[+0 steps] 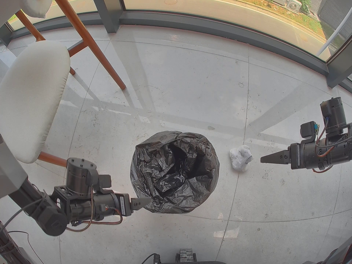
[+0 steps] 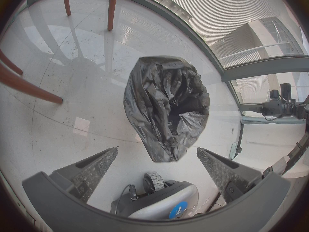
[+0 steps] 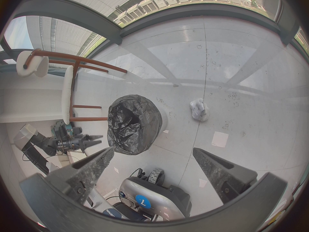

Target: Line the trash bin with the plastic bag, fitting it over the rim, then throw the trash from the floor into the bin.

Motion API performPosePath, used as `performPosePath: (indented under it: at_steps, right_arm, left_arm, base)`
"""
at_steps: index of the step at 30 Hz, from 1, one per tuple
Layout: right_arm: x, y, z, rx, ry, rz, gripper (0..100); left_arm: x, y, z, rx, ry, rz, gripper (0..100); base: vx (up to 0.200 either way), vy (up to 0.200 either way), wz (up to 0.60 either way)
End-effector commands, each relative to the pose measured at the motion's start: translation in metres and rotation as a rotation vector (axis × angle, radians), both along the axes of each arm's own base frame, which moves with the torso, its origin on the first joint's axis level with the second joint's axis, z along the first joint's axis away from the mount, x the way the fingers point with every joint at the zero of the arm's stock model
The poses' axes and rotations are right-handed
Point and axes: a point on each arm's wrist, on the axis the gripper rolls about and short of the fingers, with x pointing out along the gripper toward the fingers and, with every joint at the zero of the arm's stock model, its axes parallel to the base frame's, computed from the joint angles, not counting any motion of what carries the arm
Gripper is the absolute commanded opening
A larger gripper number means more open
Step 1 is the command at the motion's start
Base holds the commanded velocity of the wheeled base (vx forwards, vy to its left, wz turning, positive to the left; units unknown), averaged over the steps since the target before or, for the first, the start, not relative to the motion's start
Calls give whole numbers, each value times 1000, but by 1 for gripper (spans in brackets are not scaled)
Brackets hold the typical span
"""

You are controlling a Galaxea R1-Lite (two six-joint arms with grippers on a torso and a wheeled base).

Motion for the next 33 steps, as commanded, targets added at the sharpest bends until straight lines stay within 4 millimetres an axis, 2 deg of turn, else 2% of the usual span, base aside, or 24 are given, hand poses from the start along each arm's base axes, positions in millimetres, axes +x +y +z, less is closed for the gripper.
performPosePath:
  at_steps: [1, 3, 4, 7, 11, 17, 22, 24, 25, 28, 31, 33]
  right_arm:
    - [-1, 0, -2, -1, -1, 1, 100]
    - [-1, 0, -2, -1, -1, 1, 100]
    - [-1, 0, -3, -1, 1, 1, 100]
    - [-1, 0, -4, -3, 7, 1, 100]
    - [-2, 1, -5, -3, 8, 4, 100]
    - [-2, 0, -4, -3, 7, 1, 100]
    - [-2, 0, -6, -3, 11, 0, 100]
    - [-2, 0, -6, -3, 11, 0, 100]
    - [-2, 0, -7, -4, 14, 3, 100]
    - [-2, 1, -7, -5, 14, 4, 100]
    - [-2, 1, -7, -6, 13, 5, 100]
    - [-2, 0, -7, -6, 13, 3, 100]
  left_arm:
    - [-9, -5, -27, 39, 43, 2, 100]
    - [-8, -6, -34, 46, 38, 13, 100]
    - [-1, -8, -46, 51, 21, 30, 100]
    - [4, -10, -61, 47, 11, 34, 100]
    - [9, -12, -73, 43, -2, 40, 100]
    - [1, 0, -78, 67, 45, 67, 100]
    - [1, 16, -75, 63, 31, 125, 100]
    - [1, 16, -75, 63, 31, 125, 100]
    - [0, 31, -77, 63, 33, 179, 100]
    - [5, 42, -84, 62, 39, 228, 100]
    - [5, 41, -83, 29, 11, 239, 100]
    - [-6, 35, -82, 21, 33, 217, 100]
  base:
    - [0, 0, 0]
    - [0, 0, 0]
    - [0, 0, 0]
    - [0, 0, 0]
    - [0, 0, 0]
    - [0, 0, 0]
    - [0, 0, 0]
    - [0, 0, 0]
    - [0, 0, 0]
    - [0, 0, 0]
    - [0, 0, 0]
    - [0, 0, 0]
